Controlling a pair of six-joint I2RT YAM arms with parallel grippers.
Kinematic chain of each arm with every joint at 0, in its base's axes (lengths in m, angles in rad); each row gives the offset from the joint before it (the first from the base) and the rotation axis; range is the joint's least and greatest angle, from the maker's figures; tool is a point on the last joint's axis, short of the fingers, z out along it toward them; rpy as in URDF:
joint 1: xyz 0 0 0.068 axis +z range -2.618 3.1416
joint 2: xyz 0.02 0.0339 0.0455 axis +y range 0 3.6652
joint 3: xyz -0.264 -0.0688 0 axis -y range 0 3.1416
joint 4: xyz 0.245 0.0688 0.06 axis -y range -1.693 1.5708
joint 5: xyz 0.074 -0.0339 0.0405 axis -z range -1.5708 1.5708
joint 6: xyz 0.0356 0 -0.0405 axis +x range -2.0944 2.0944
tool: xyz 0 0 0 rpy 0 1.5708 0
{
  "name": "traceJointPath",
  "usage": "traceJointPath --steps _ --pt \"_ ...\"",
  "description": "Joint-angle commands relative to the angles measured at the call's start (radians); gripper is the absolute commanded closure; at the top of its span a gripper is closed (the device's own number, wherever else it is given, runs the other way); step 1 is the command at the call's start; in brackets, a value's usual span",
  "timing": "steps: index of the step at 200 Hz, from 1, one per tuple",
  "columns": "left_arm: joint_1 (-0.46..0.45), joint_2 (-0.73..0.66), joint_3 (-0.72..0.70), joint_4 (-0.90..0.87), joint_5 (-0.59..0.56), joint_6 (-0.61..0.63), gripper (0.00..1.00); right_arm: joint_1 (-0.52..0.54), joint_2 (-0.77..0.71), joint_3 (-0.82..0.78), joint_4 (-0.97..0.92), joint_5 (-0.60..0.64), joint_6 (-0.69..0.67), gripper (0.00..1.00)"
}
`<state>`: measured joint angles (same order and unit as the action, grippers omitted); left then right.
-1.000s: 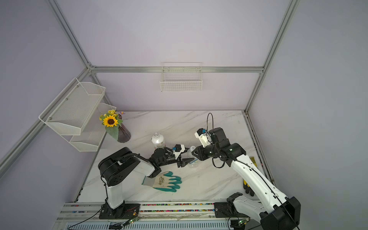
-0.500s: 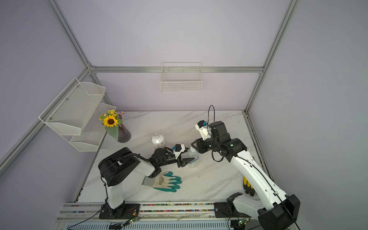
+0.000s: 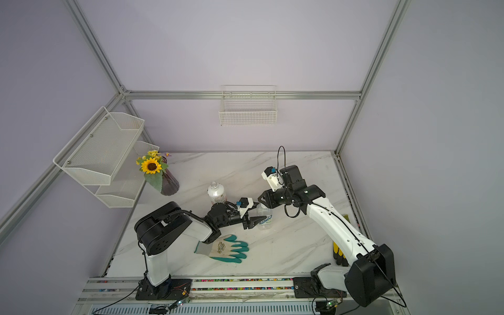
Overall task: Screw on the bottle caps
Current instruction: Screw the bottle cap onto the plastic bottle.
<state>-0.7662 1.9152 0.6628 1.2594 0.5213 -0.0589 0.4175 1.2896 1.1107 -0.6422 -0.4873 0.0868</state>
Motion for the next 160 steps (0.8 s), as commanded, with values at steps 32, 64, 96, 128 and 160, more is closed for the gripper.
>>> traceJointPath --steps 32,64,96,128,160 --pt "0.010 -0.051 0.035 -0.151 -0.064 0.002 0.37 -0.005 -0.087 -0.056 -0.034 -0.053 -0.004 0.68" --pt "0.008 -0.063 0.063 -0.232 -0.084 0.005 0.37 -0.005 -0.125 -0.066 -0.066 -0.067 0.002 0.68" --pt "0.009 -0.067 0.067 -0.245 -0.095 0.001 0.38 -0.004 -0.157 -0.098 -0.089 -0.081 0.009 0.68" --pt "0.008 -0.077 0.064 -0.247 -0.098 0.001 0.38 -0.003 -0.197 -0.147 -0.084 -0.103 0.050 0.68" --pt "0.008 -0.093 0.057 -0.245 -0.102 -0.001 0.38 -0.004 -0.233 -0.184 -0.093 -0.115 0.068 0.68"
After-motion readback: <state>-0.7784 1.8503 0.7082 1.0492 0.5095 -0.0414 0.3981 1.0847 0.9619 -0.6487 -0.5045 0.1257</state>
